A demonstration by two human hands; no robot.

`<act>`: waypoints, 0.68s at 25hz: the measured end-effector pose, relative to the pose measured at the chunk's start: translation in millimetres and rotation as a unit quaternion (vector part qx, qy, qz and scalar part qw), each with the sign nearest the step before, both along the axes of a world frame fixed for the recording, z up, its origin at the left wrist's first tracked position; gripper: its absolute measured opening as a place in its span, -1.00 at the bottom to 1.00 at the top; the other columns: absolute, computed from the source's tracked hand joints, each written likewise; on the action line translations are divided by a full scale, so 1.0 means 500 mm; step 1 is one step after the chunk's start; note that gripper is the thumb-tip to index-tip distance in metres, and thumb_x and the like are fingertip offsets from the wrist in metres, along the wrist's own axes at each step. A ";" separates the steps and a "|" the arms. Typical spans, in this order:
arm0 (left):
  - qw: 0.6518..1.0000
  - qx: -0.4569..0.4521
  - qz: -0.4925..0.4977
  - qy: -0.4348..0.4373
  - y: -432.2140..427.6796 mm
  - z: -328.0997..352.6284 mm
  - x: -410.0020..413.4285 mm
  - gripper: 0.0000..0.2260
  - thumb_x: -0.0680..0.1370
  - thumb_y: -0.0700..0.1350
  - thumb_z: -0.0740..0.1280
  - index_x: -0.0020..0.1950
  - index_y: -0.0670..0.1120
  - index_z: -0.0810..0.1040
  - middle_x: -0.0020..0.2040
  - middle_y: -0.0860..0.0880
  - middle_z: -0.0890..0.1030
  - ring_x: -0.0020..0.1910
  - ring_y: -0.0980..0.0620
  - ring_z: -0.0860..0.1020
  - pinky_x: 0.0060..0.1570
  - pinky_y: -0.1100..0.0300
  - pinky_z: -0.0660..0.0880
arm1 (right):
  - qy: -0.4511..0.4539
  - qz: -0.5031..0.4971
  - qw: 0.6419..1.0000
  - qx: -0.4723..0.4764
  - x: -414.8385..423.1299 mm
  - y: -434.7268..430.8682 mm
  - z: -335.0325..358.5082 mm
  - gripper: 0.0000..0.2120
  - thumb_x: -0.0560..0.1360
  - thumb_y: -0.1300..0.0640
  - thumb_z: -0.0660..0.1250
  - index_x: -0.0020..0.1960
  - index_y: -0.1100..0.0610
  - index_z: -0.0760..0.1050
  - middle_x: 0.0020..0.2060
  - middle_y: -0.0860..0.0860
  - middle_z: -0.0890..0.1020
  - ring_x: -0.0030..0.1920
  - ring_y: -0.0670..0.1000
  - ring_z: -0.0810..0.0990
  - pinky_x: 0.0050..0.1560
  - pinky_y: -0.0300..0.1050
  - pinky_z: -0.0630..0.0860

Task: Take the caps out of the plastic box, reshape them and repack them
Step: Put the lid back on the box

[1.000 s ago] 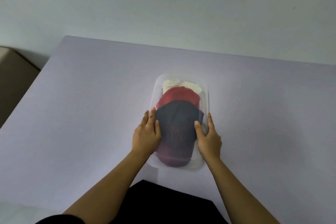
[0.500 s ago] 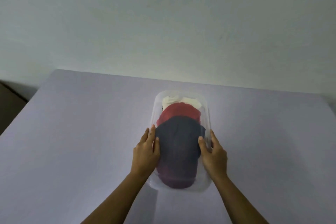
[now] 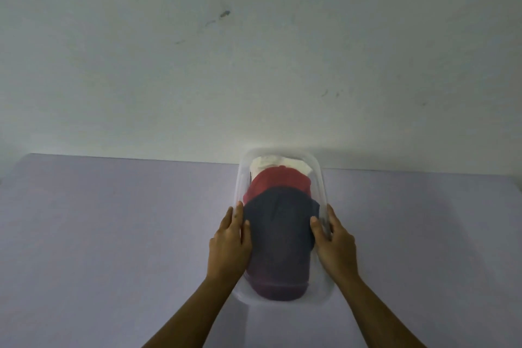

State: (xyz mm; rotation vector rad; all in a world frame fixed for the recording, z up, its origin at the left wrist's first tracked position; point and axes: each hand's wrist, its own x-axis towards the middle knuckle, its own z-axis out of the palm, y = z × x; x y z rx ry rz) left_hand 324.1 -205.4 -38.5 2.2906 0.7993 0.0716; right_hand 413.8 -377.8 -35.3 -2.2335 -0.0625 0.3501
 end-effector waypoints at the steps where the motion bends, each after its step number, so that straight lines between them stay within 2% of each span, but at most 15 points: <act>1: 1.000 0.003 0.005 -0.002 0.002 -0.002 0.006 -0.56 0.64 0.04 0.00 0.53 0.04 0.11 0.51 0.00 0.24 0.44 -0.08 0.33 0.40 0.04 0.23 | -0.005 0.002 1.000 0.000 0.008 0.003 -0.002 -0.42 0.54 -0.12 0.17 0.49 0.02 0.12 0.33 0.13 0.47 0.29 0.16 0.47 0.29 0.03 0.39; 5: 1.000 0.026 0.007 -0.015 0.003 -0.005 0.021 -0.56 0.63 0.03 0.03 0.52 0.03 0.14 0.50 -0.01 0.27 0.41 -0.09 0.37 0.38 0.04 0.26 | -0.013 0.012 1.000 -0.016 0.026 0.008 -0.001 -0.42 0.55 -0.12 0.16 0.50 0.01 0.10 0.32 0.13 0.48 0.29 0.17 0.47 0.30 0.03 0.38; 8: 0.999 0.036 -0.002 0.018 -0.002 0.001 0.018 -0.55 0.64 0.04 0.01 0.53 0.02 0.10 0.52 -0.03 0.22 0.43 -0.10 0.35 0.38 0.03 0.27 | -0.009 0.038 0.999 -0.035 0.025 0.008 0.004 -0.41 0.56 -0.13 0.12 0.51 0.04 0.05 0.39 0.12 0.39 0.35 0.17 0.40 0.33 0.02 0.33; 13: 0.993 0.074 -0.046 0.086 0.001 0.053 0.011 -0.48 0.63 0.13 -0.04 0.55 0.01 -0.04 0.58 -0.04 -0.08 0.55 -0.11 0.02 0.45 -0.02 0.14 | -0.038 0.070 0.992 -0.094 0.012 0.015 0.049 -0.38 0.57 -0.14 0.06 0.51 0.14 0.00 0.51 0.13 0.12 0.49 0.14 0.15 0.42 0.05 0.22; 17: 0.979 0.139 -0.127 0.073 -0.018 0.121 -0.039 -0.51 0.65 0.05 -0.08 0.55 -0.07 -0.04 0.58 -0.06 -0.05 0.55 -0.06 -0.05 0.50 0.02 0.05 | -0.090 0.131 0.980 -0.116 -0.047 0.014 0.134 -0.43 0.60 -0.09 0.01 0.51 0.15 0.00 0.52 0.10 0.06 0.51 0.09 0.06 0.48 -0.03 0.09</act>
